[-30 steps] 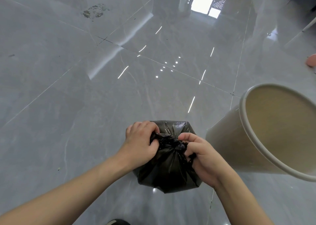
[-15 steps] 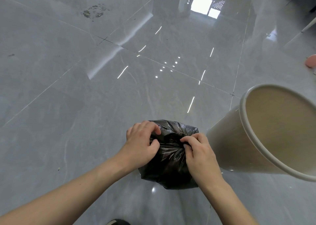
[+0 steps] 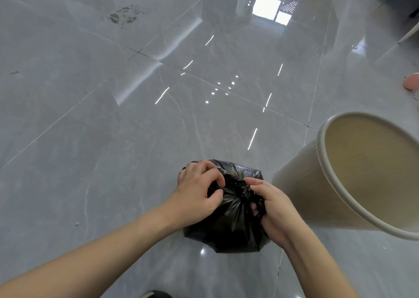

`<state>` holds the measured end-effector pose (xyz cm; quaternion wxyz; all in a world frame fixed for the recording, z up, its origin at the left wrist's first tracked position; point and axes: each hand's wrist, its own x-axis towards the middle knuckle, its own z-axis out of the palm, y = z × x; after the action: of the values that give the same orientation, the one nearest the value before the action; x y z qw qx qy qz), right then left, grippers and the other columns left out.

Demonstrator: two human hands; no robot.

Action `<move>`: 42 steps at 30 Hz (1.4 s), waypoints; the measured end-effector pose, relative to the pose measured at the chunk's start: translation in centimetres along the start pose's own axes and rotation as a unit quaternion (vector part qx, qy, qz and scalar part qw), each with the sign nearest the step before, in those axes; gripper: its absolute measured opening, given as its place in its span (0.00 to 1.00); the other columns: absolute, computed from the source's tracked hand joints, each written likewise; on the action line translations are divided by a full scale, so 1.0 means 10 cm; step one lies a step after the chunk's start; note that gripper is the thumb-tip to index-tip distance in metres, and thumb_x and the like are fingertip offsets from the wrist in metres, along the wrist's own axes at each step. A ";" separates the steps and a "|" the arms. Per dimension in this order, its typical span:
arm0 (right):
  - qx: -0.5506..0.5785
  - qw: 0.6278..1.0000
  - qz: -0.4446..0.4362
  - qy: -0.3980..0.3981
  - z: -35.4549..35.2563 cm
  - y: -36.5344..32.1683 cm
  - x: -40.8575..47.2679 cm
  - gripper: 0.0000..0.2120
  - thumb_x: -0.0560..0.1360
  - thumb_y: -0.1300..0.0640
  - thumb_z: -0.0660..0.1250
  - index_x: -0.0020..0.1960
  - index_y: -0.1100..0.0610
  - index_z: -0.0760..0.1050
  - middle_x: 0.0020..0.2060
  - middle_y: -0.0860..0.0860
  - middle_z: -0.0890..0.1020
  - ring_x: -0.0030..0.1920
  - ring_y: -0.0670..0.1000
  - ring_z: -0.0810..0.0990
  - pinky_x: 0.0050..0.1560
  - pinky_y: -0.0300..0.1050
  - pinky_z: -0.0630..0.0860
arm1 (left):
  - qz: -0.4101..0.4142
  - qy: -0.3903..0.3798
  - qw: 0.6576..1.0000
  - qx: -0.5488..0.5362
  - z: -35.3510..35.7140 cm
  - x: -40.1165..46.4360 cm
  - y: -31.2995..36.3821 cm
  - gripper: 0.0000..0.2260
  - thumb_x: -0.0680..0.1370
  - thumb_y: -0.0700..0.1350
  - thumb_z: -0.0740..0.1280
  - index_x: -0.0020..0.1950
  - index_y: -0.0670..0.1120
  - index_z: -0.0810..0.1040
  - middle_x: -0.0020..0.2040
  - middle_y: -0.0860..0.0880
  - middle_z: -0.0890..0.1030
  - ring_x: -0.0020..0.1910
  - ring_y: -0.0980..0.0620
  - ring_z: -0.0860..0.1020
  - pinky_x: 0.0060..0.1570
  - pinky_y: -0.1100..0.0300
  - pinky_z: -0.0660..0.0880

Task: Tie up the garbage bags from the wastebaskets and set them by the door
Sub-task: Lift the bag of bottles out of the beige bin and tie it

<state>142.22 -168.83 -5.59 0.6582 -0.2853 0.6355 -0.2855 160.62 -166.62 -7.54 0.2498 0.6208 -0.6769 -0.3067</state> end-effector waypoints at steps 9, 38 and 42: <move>-0.128 0.987 -0.091 0.043 -0.09 0.07 0.02 0.13 0.73 0.67 0.63 0.50 0.51 0.78 0.45 0.54 0.81 0.42 0.52 0.80 0.44 0.51 0.79 | -0.045 -0.001 0.999 -0.006 -0.09 0.01 -0.06 0.04 0.76 0.46 0.64 0.48 0.55 0.76 0.54 0.59 0.70 0.59 0.56 0.64 0.62 0.58 0.59; -0.206 0.960 -0.188 0.007 -0.02 0.12 0.06 0.10 0.73 0.53 0.72 0.37 0.58 0.79 0.31 0.50 0.78 0.33 0.47 0.75 0.37 0.46 0.72 | 0.041 -0.059 0.997 0.039 -0.05 0.10 0.00 0.18 0.68 0.69 0.61 0.51 0.60 0.73 0.47 0.61 0.74 0.54 0.59 0.68 0.61 0.57 0.56; -0.212 0.958 -0.195 0.004 -0.02 0.13 0.07 0.10 0.72 0.53 0.73 0.36 0.57 0.79 0.30 0.50 0.76 0.33 0.47 0.74 0.38 0.46 0.71 | 0.053 -0.042 0.997 0.026 -0.03 0.11 -0.03 0.14 0.73 0.64 0.57 0.44 0.56 0.74 0.41 0.59 0.74 0.48 0.60 0.70 0.60 0.55 0.59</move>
<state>142.04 -168.42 -7.04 0.5116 -0.5352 0.6162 -0.2685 160.92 -167.76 -7.57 0.2210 0.5769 -0.7267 -0.3004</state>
